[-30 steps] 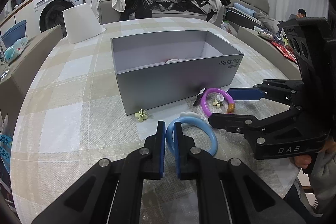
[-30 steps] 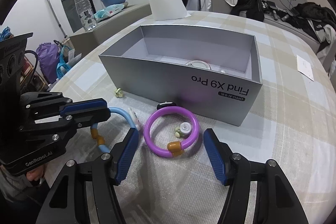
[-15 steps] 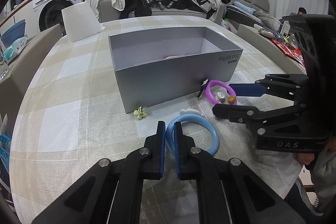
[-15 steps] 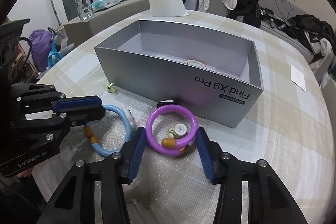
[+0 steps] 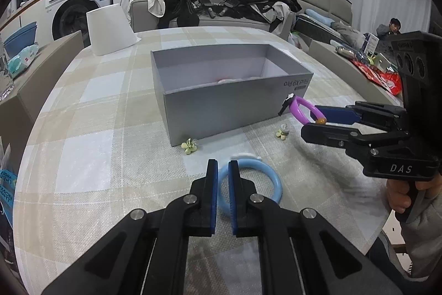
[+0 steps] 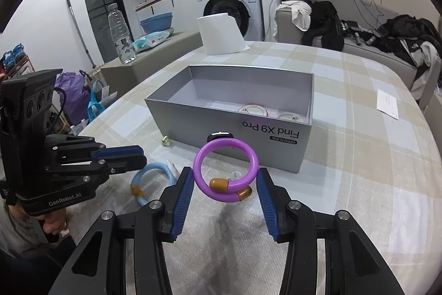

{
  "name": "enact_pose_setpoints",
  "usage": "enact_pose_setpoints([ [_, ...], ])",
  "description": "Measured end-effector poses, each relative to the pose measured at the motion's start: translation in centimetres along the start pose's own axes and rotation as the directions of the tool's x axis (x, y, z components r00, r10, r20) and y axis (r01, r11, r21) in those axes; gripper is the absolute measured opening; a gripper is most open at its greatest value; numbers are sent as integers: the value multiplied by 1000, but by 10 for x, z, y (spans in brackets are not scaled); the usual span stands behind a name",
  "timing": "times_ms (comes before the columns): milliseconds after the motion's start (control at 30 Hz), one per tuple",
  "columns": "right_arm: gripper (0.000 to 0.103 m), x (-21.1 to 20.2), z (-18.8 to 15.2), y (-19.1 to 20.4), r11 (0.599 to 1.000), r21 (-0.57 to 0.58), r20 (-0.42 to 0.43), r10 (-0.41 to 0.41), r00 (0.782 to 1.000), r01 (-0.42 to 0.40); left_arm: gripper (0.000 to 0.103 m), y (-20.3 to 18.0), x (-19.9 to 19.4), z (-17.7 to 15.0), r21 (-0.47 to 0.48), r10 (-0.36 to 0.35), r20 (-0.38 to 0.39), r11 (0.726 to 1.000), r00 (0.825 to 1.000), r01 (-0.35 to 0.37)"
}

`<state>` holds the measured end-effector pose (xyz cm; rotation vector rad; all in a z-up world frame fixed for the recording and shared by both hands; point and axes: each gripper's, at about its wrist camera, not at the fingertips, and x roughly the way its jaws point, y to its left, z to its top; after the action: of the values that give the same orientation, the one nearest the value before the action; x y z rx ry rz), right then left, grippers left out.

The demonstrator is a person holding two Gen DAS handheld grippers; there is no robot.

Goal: Organize jewelry
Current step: 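Lift the purple ring with the right tool while the left tool lifts the blue bangle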

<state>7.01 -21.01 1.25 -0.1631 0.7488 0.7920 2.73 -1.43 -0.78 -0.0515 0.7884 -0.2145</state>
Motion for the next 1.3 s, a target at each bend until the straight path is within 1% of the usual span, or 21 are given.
enact_pose_setpoints([
  [100,45,-1,-1,-1,1000,2,-2,0,1000,0,4,-1,3,-2,5,17,-12,1000,1000,-17],
  [133,45,-2,-2,-1,1000,2,0,-2,1000,2,7,-1,4,-2,3,25,-15,1000,1000,-25],
  [200,45,-2,-2,0,1000,1,0,1,1000,-1,20,-1,4,-2,-6,18,-17,1000,1000,-18],
  [233,45,-4,-2,0,1000,1,3,1,1000,-1,35,-2,3,-2,-14,2,-11,1000,1000,-2],
  [267,45,-4,-2,0,1000,1,4,2,1000,-2,52,-2,1,-2,-17,-16,-1,1000,1000,16],
  [300,45,-6,-2,0,1000,0,7,3,1000,-3,61,-4,-2,-2,-17,-32,11,999,999,32],
  [333,46,-7,-3,0,1000,1,9,4,1000,-4,72,-6,-4,-1,-11,-39,21,999,999,39],
  [367,46,-8,-4,0,1000,1,9,6,1000,-7,77,-8,-5,-1,-4,-38,24,999,999,38],
  [500,46,-11,-7,0,1000,1,8,8,1000,-8,78,-17,7,-3,33,-10,-30,999,1000,11],
  [600,46,-13,-7,0,1000,2,11,11,1000,-11,78,-18,13,-6,35,-2,-70,999,998,5],
  [667,46,-13,-7,1,1000,1,11,12,1000,-12,78,-19,16,-7,38,17,-85,999,996,-14],
  [767,46,-13,-8,1,1000,0,8,13,1000,-13,78,-23,17,-8,62,44,-89,997,995,-38],
  [833,46,-12,-8,1,1000,-1,7,14,1000,-14,77,-25,18,-9,73,49,-86,996,995,-42],
  [867,46,-12,-9,2,1000,-1,6,16,1000,-16,74,-25,17,-9,78,46,-85,996,995,-40],
  [900,46,-12,-9,2,1000,-3,5,15,1000,-15,69,-25,16,-10,87,42,-80,996,996,-35],
  [933,46,-12,-9,2,1000,-3,6,15,1000,-15,57,-26,15,-11,99,42,-74,994,996,-34],
  [1067,46,-13,-9,1,1000,0,6,14,1000,-14,57,-26,13,-11,101,18,-73,995,997,-11],
  [1300,46,-13,-9,1,1000,1,9,13,1000,-13,57,-22,5,-7,78,29,-29,997,999,-27],
])
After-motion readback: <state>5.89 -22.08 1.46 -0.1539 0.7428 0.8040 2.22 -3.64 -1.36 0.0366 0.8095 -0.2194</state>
